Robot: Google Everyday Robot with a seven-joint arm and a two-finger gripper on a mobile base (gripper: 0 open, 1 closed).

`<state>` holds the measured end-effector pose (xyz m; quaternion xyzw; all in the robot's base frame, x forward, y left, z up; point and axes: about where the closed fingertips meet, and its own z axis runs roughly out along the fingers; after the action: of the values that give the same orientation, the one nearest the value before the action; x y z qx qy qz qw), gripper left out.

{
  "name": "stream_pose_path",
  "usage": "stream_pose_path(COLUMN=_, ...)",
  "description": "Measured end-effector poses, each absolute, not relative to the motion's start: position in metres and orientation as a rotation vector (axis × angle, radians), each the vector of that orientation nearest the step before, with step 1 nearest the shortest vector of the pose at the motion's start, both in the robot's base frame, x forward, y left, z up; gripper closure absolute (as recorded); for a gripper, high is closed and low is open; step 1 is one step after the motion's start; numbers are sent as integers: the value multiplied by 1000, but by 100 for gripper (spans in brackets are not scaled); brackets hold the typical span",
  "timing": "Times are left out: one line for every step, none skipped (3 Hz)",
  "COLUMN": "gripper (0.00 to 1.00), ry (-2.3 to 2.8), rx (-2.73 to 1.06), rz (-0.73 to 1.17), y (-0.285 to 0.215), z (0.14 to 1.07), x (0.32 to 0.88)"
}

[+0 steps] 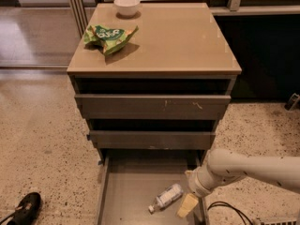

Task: Pick blue plastic bottle from bottom drawer and place on counter

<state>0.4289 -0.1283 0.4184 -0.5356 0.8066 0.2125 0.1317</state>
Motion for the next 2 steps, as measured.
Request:
stream_pose_path(gripper=0, ry=2341, rx=-1555, rz=617, y=-128, z=418, x=429)
stream_pose_path(gripper=0, ry=2274, rx=-1543, rz=642, y=-129, z=411, x=439)
